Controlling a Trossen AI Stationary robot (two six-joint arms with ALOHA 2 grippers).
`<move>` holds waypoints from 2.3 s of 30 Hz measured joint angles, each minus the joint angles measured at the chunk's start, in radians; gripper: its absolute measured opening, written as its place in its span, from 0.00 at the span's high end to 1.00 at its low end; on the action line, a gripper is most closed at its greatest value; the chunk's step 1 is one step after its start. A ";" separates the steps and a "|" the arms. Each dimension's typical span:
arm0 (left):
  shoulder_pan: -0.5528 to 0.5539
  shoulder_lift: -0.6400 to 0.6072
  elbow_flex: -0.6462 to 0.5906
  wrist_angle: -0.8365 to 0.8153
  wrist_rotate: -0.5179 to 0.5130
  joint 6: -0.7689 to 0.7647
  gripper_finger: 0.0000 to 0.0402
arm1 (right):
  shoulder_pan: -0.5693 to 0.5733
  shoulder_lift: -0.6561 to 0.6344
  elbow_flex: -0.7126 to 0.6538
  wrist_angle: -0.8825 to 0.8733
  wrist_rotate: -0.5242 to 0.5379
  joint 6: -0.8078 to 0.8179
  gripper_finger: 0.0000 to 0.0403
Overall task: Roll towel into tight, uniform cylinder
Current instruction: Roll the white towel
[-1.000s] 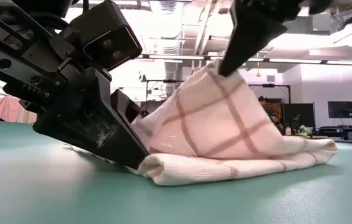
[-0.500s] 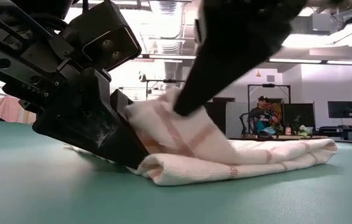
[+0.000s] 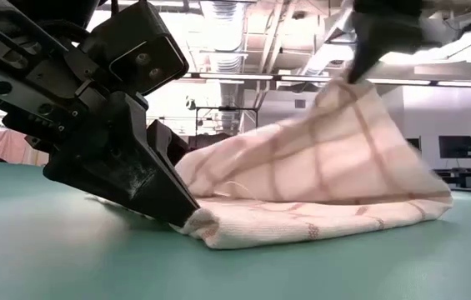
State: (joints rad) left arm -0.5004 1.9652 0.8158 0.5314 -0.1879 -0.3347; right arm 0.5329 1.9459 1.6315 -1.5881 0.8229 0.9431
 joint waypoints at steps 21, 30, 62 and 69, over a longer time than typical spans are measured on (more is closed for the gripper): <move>0.000 0.000 0.000 -0.018 -0.001 -0.017 1.00 | 0.058 0.155 -0.057 0.920 -0.272 -0.387 0.99; 0.002 0.000 0.000 -0.008 -0.006 -0.015 1.00 | 0.061 0.153 -0.057 1.112 -0.389 -0.500 0.99; 0.005 0.000 0.000 -0.025 0.019 -0.004 1.00 | -0.042 -0.030 -0.084 0.067 -0.131 -0.050 0.99; 0.007 -0.003 0.005 -0.092 0.080 -0.131 1.00 | -0.142 -0.025 -0.121 0.028 -0.131 0.034 0.99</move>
State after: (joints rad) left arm -0.4939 1.9617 0.8203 0.4396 -0.1077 -0.4653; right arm 0.3913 1.9208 1.5105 -1.5601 0.6920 0.9772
